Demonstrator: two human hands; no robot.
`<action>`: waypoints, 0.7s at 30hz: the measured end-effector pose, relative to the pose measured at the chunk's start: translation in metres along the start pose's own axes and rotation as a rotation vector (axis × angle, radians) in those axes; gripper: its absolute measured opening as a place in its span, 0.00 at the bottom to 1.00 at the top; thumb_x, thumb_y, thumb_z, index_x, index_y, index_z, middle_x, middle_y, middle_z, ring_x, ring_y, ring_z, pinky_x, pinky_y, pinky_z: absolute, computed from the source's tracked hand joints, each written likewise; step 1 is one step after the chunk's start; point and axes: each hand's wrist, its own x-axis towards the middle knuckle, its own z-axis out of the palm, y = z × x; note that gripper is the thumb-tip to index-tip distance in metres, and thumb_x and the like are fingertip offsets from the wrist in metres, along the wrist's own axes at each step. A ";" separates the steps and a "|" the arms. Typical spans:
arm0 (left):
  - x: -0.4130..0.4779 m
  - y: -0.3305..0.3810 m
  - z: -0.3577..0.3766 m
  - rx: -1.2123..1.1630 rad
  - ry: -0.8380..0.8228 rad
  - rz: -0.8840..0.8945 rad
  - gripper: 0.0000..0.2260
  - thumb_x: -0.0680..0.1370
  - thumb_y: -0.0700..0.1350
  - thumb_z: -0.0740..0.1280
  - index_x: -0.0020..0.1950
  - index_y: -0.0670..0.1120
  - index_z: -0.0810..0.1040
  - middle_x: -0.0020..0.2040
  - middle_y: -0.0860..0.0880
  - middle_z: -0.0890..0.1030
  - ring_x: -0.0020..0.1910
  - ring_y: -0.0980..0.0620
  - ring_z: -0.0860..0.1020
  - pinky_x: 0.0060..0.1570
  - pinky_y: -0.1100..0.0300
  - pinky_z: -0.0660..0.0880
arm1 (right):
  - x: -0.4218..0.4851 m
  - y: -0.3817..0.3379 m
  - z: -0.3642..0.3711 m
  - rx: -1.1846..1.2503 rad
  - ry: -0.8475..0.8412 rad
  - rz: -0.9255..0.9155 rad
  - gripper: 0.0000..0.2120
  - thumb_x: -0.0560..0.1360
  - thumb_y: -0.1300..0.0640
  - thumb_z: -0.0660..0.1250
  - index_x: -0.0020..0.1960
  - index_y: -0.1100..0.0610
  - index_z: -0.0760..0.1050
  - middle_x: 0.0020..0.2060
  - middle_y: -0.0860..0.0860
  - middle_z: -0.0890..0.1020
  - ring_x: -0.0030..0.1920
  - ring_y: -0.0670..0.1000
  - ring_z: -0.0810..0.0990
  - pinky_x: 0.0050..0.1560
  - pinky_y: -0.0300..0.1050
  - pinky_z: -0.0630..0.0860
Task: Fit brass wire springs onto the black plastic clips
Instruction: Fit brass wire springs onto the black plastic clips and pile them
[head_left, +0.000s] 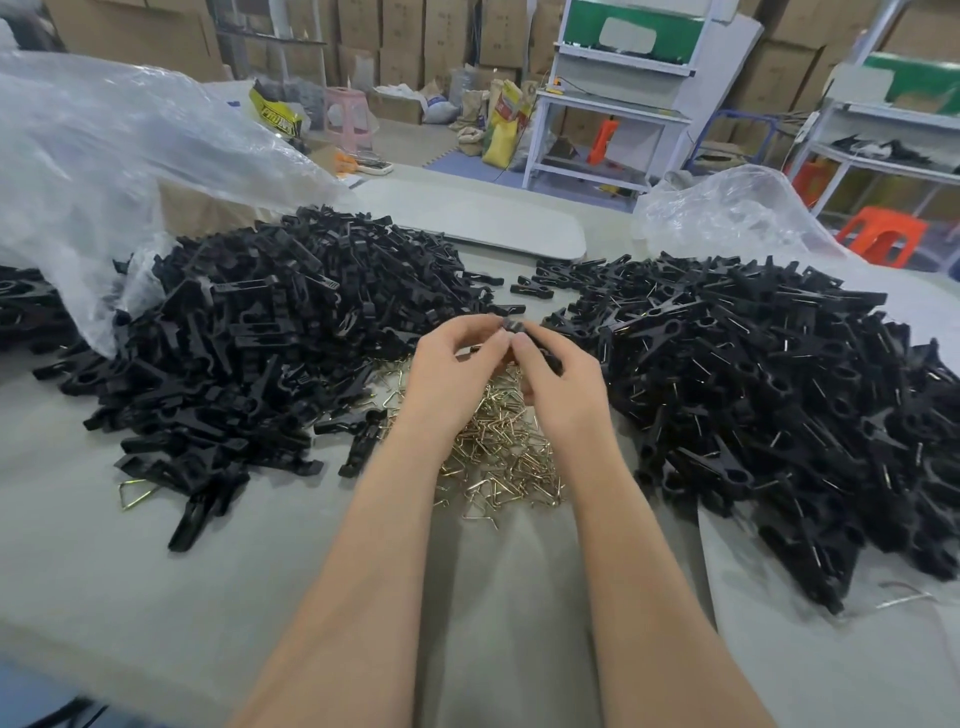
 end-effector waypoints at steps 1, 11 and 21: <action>0.000 -0.001 0.001 0.013 0.001 -0.004 0.08 0.77 0.43 0.68 0.56 0.49 0.79 0.53 0.51 0.81 0.53 0.53 0.80 0.57 0.56 0.77 | -0.001 0.001 -0.001 0.062 0.010 0.029 0.08 0.78 0.56 0.65 0.53 0.47 0.79 0.34 0.40 0.79 0.35 0.39 0.74 0.41 0.38 0.75; -0.002 -0.002 0.006 -0.157 -0.080 -0.102 0.02 0.79 0.42 0.66 0.47 0.48 0.77 0.48 0.45 0.80 0.48 0.52 0.78 0.54 0.57 0.77 | -0.003 -0.006 0.004 0.430 -0.003 0.216 0.07 0.78 0.60 0.64 0.51 0.49 0.78 0.43 0.47 0.82 0.40 0.42 0.80 0.48 0.42 0.75; 0.001 -0.005 0.004 -0.177 0.160 -0.059 0.03 0.77 0.43 0.69 0.43 0.46 0.78 0.37 0.51 0.79 0.35 0.60 0.78 0.39 0.65 0.78 | -0.005 -0.008 0.004 0.080 0.044 -0.047 0.06 0.77 0.61 0.65 0.50 0.51 0.74 0.44 0.45 0.82 0.47 0.42 0.82 0.51 0.33 0.76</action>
